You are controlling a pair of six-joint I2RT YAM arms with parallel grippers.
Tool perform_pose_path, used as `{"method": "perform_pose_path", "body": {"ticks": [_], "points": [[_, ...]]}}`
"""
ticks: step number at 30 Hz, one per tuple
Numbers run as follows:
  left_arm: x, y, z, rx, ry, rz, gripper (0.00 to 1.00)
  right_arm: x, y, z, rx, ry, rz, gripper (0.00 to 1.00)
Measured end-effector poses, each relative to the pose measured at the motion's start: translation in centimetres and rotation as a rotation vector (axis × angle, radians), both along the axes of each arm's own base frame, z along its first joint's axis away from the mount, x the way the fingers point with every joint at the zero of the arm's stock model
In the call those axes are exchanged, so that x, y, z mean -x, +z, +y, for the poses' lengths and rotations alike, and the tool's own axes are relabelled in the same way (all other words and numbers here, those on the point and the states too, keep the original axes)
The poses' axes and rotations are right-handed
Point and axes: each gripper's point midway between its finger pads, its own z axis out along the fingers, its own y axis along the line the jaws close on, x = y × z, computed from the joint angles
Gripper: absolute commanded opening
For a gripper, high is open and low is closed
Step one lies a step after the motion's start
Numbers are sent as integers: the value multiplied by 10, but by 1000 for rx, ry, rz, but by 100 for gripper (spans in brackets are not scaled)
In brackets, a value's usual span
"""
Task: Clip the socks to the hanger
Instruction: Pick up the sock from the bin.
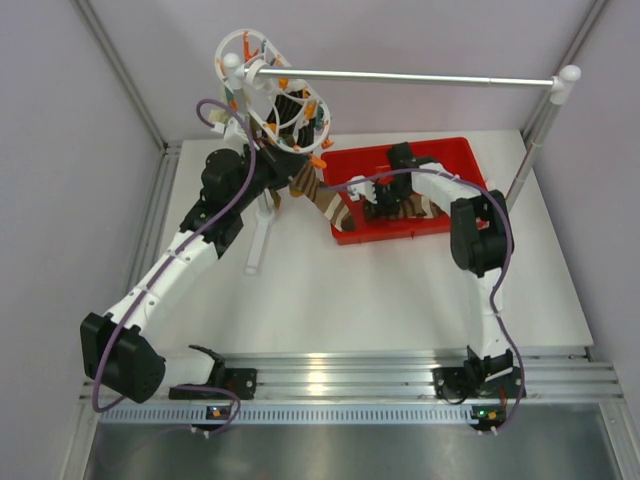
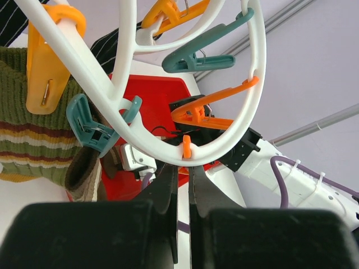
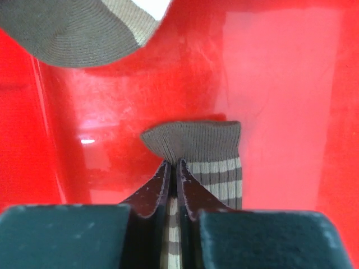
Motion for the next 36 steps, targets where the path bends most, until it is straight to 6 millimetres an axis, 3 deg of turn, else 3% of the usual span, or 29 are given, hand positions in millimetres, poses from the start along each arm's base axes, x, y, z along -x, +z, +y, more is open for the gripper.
{"method": "perform_pose_path", "body": {"ticks": [5,8,12,18,26,31,36], "points": [[0,0,0,0,-2,0,0,1,3,-1,-19,-32,-5,0],[0,0,1,1,-2,0,0,18,9,-7,-43,-82,21,0],[-2,-2,0,6,-4,10,0,27,39,-8,-131,-159,-8,0],[-5,-3,-1,12,-3,9,0,2,107,-8,-287,-259,-165,0],[-6,-3,0,12,-2,10,0,-20,127,-12,-412,-401,-169,0],[-5,-3,0,16,-7,12,0,6,139,-15,-522,-488,-127,0],[-6,-3,-1,26,-10,17,0,40,187,-10,-677,-543,-116,0]]}}
